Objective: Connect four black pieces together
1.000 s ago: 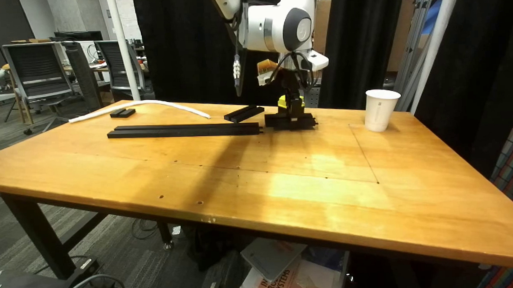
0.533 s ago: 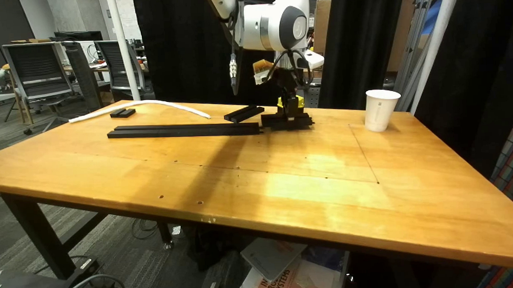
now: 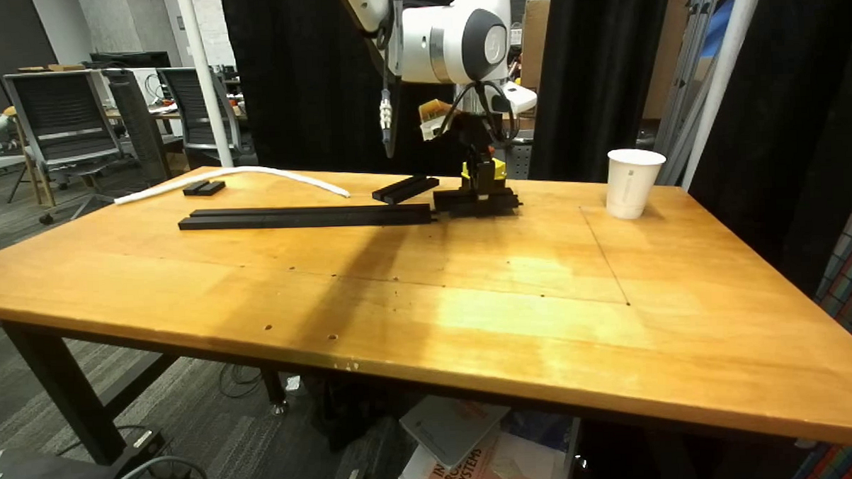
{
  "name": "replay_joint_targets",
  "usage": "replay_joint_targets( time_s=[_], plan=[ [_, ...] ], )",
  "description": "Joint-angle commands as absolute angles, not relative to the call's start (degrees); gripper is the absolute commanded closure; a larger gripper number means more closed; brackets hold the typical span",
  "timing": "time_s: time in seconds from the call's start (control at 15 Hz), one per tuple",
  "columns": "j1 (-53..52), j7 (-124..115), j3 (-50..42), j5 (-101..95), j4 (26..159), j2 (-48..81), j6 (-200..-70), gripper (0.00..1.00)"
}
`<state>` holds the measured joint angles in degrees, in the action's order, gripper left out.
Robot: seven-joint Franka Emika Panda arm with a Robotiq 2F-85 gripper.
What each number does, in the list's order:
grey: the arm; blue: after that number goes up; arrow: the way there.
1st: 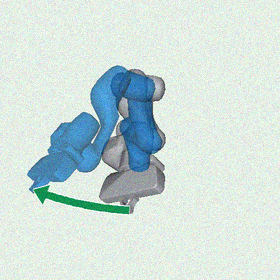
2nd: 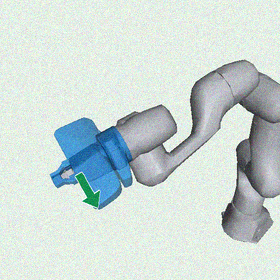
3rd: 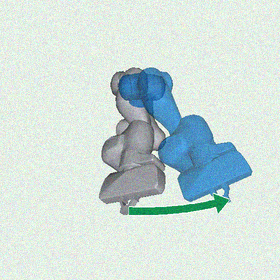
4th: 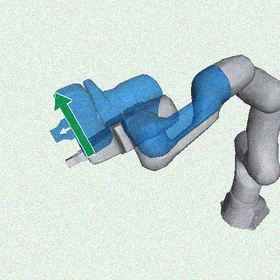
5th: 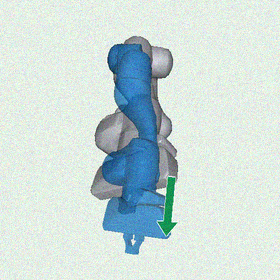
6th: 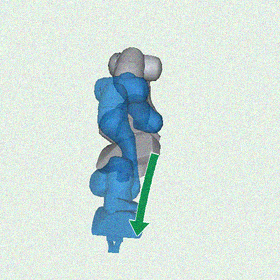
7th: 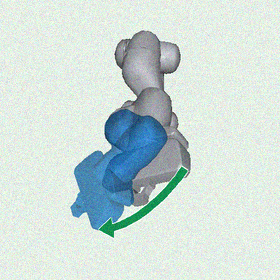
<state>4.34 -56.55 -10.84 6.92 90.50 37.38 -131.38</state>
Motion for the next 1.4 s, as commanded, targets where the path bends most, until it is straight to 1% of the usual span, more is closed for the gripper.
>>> replay_joint_targets(
  time_s=[0.0,0.53,1.07,1.33],
  plan=[
    [2.39,-60.15,-12.99,4.54,92.2,36.75,-130.8,0.55],
    [1.82,-64.52,-13.81,3.11,95.57,36.18,-131.56,0.55],
    [3.23,-62.54,-12.79,4.26,95.52,36.08,-132.25,0.55],
    [3.44,-62.17,-12.18,4.79,93.28,36.82,-130.97,0.55]
  ],
)
